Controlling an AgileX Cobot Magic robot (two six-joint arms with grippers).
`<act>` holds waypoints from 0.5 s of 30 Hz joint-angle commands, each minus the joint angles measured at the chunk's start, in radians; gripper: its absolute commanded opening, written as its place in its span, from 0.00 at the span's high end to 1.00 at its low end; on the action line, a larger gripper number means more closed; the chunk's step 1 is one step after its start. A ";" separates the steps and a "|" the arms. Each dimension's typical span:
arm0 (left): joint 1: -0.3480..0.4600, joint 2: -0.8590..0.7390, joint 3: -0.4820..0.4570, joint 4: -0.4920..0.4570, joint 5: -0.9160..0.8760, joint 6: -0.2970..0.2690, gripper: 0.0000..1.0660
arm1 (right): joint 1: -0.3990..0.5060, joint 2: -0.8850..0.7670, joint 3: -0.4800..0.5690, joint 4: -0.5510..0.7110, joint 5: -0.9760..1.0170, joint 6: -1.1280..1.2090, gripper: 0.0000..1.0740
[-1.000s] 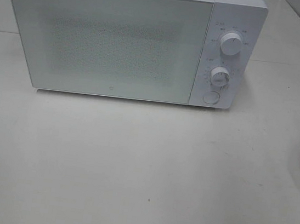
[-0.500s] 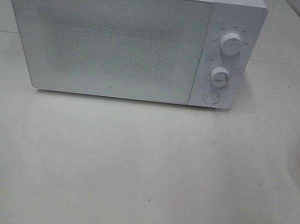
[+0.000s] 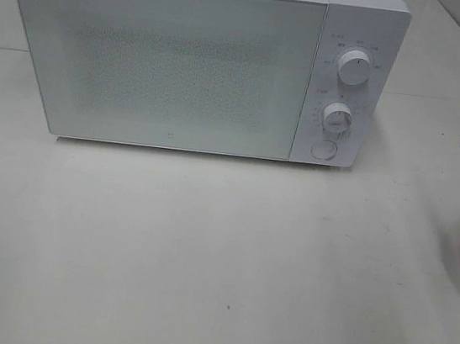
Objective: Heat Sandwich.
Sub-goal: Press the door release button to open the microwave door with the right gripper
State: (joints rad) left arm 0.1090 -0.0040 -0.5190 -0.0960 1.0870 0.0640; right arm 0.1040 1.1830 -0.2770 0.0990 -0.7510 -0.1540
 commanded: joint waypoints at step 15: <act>0.002 -0.017 0.001 0.001 -0.015 -0.001 0.08 | 0.539 0.297 0.045 0.641 -0.430 -0.233 0.32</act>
State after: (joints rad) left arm 0.1090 -0.0040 -0.5190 -0.0960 1.0870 0.0640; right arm 0.6360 1.4770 -0.2320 0.7220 -1.1530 -0.3700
